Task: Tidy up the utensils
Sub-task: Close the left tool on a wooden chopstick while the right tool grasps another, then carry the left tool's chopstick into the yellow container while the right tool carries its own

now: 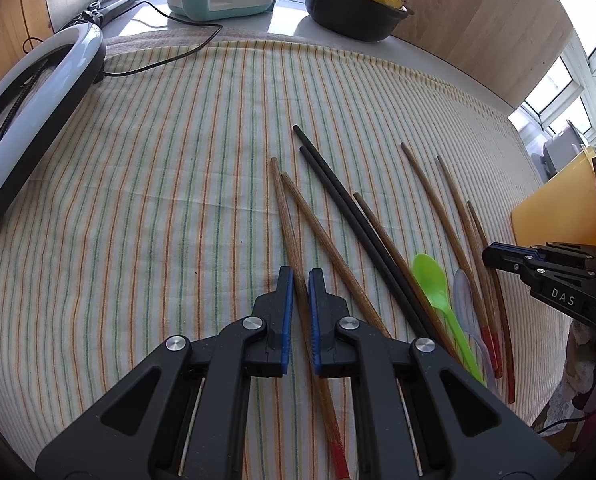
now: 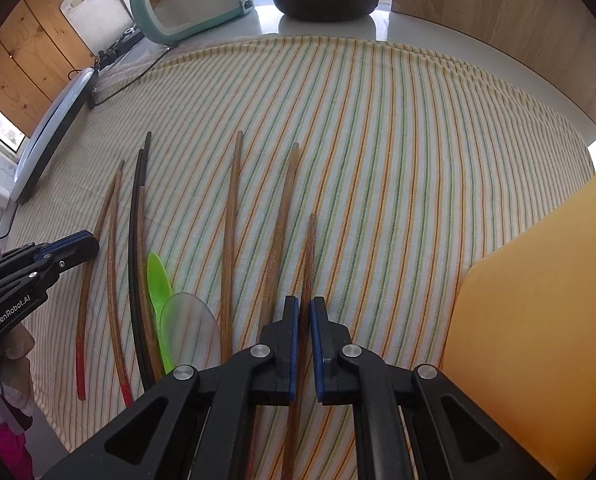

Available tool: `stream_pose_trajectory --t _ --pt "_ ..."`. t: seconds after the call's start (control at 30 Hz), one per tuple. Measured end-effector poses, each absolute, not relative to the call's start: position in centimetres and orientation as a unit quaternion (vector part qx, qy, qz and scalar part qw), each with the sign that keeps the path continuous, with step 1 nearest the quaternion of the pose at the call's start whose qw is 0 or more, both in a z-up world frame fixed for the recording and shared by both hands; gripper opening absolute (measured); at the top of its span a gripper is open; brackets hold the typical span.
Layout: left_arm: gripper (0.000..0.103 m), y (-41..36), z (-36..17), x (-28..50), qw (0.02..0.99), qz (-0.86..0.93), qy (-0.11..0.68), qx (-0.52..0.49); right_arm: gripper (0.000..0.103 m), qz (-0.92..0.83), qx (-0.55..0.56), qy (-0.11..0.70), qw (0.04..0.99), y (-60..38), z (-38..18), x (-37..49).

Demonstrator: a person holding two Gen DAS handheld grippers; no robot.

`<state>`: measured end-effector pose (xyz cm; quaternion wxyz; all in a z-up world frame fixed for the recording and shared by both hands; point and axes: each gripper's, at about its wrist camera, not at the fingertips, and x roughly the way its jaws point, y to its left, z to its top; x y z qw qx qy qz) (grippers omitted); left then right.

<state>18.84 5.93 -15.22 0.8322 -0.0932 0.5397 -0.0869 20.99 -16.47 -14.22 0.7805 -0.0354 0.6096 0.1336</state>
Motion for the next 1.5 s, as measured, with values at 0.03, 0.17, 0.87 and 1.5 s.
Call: stream_pose_trajectory --t 0.03,0.17,0.87,1.5 --pt "0.005 6.1 -15.0 18.7 0.833 -0.087 0.537 -0.095 0.003 0.135 -0.028 0.607 0.783 -16.6 -14.0 20.9" --pt "0.004 6.8 -13.7 18.5 0.840 -0.088 0.525 -0.105 0.003 0.146 -0.021 0.588 0.795 -17.0 -12.5 20.1" --pt "0.004 3.7 -1.7 14.5 0.898 -0.160 0.396 -0.102 0.003 0.188 0.037 0.431 0.882 -20.8 -1.4 12.8" --pt "0.004 -1.5 4.9 14.1 0.910 -0.220 0.336 -0.099 0.003 0.160 0.059 0.311 0.935 -25.5 7.8 10.6"
